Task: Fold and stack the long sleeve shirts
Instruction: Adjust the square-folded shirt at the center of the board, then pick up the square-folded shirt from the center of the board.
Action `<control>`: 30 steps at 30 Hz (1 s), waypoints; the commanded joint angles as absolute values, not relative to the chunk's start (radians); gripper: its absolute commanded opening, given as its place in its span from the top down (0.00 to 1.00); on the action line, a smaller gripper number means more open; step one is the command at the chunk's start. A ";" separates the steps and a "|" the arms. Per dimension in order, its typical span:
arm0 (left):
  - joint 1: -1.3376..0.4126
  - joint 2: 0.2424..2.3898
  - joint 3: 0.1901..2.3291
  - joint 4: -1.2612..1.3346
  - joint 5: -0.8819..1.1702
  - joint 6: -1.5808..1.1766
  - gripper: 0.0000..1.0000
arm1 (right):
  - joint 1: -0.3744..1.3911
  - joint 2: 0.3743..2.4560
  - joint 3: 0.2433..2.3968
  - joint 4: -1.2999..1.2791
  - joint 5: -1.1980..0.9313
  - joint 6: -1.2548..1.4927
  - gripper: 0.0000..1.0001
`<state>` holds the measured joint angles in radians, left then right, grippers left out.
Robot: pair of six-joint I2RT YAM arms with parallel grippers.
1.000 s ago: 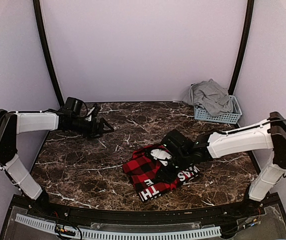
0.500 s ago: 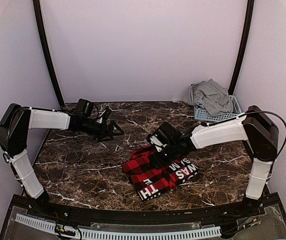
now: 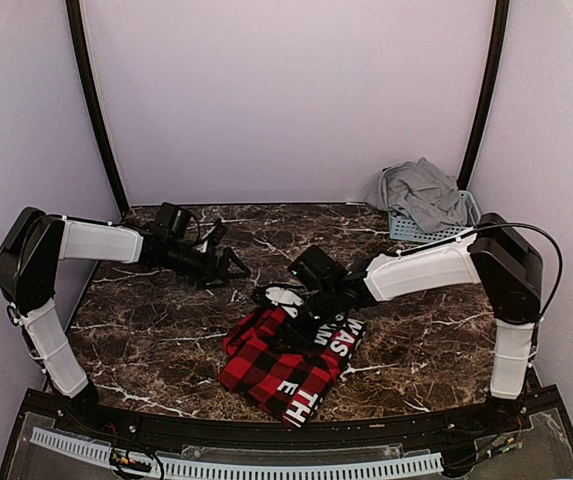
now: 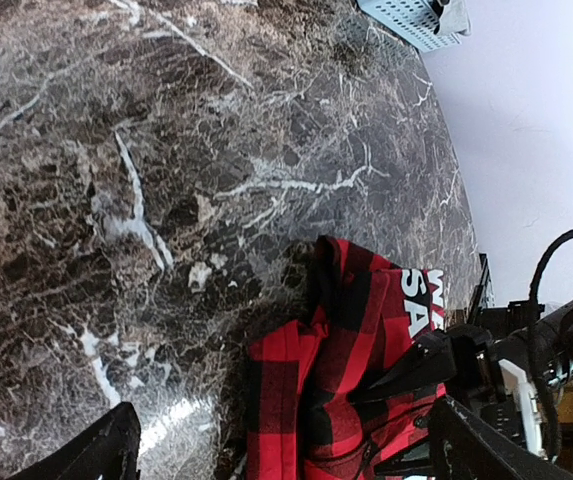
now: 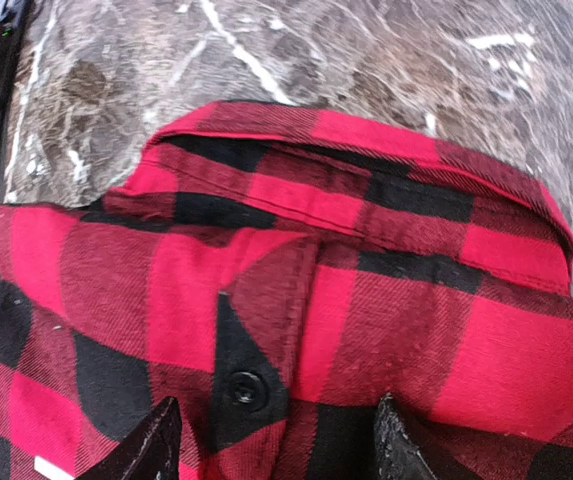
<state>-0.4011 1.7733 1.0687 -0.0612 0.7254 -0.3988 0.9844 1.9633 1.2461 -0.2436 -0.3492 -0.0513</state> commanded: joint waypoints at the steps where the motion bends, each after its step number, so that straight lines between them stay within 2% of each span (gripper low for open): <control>1: -0.424 1.787 1.008 -0.096 0.750 -0.392 0.01 | 0.988 1.893 1.264 -0.258 -0.387 -0.141 0.37; 7: -0.457 1.802 0.971 -0.075 0.782 -0.414 0.01 | 0.987 1.760 1.200 -0.257 -0.324 -0.059 0.36; 12: -0.473 1.854 0.983 -0.084 0.793 -0.425 0.03 | 0.988 1.712 1.104 -0.283 -0.248 0.056 0.39; 20: -0.500 1.903 0.976 -0.109 0.842 -0.430 0.10 | 0.995 1.701 0.929 -0.170 -0.275 0.185 0.46; 30: -0.576 2.002 0.984 -0.113 0.891 -0.453 0.18 | 1.007 1.744 0.918 -0.132 -0.265 0.189 0.48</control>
